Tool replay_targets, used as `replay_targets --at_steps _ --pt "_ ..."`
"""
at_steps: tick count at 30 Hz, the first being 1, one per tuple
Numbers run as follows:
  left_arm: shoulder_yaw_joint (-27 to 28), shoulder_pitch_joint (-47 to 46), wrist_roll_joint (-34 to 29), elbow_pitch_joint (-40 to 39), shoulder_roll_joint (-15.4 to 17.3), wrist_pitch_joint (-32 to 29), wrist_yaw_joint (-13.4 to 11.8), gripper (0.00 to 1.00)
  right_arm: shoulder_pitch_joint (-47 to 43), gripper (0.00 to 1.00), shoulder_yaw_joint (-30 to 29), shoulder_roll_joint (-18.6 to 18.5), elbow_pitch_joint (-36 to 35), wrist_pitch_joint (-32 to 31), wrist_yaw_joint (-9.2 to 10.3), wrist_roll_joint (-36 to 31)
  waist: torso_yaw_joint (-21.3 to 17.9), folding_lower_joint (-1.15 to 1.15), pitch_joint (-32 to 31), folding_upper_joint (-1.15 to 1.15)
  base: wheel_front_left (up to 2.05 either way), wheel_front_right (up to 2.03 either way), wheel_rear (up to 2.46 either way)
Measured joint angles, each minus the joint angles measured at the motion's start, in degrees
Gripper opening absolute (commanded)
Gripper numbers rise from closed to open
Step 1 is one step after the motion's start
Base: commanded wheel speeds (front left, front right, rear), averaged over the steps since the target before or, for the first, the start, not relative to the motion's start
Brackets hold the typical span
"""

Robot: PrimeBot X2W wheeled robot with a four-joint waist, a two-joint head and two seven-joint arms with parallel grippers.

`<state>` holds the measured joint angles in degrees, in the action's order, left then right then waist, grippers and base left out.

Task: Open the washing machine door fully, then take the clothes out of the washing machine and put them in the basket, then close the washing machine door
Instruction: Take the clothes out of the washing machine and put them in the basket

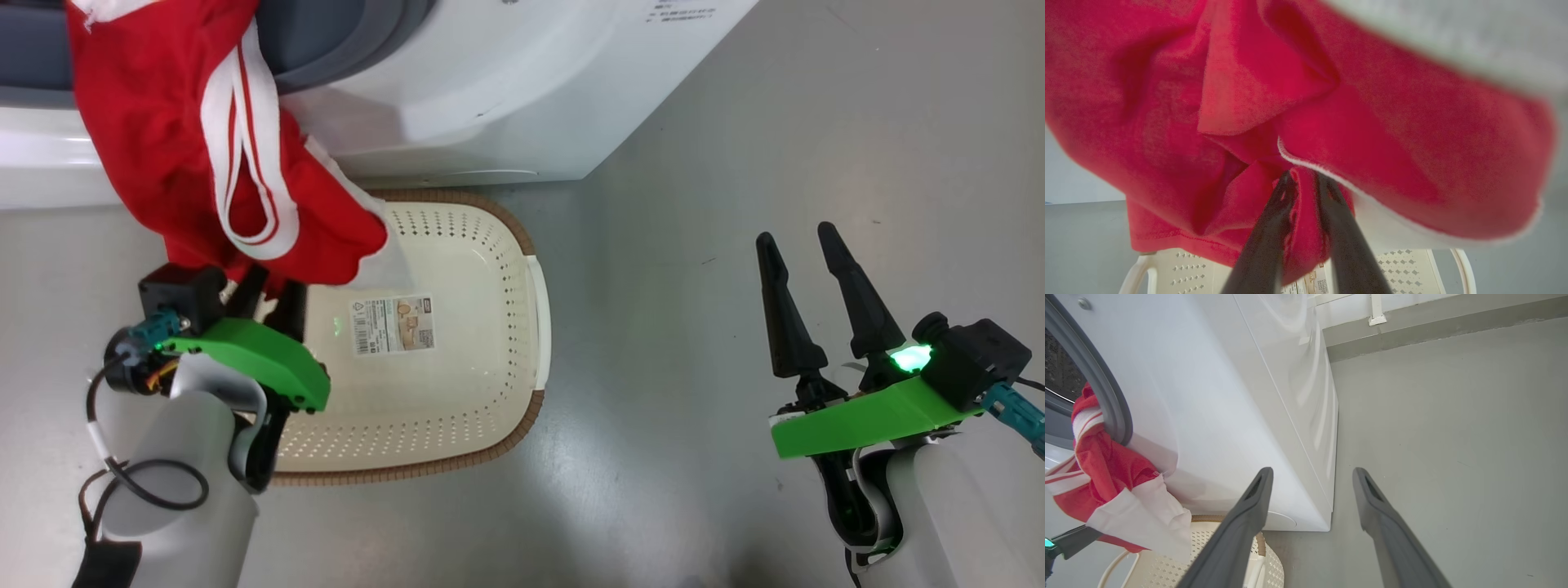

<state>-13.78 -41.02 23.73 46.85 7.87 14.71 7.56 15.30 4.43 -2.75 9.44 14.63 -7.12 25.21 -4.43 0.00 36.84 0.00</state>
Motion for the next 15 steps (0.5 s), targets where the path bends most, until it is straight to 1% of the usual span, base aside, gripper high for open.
replay_targets --at_steps 8,15 --pt "0.09 -1.30 1.16 1.88 0.05 0.00 0.00 1.00 0.28 1.00 -0.20 0.00 -0.02 0.00 0.00 -0.01 0.35 0.00 -0.10 0.00 0.00 0.00 0.00" --pt "1.23 -1.19 1.65 0.12 -0.14 0.00 0.00 1.00 0.28 1.00 -0.46 -0.01 0.10 0.00 0.00 -0.12 1.31 0.00 -0.94 0.00 0.00 0.00 0.00"
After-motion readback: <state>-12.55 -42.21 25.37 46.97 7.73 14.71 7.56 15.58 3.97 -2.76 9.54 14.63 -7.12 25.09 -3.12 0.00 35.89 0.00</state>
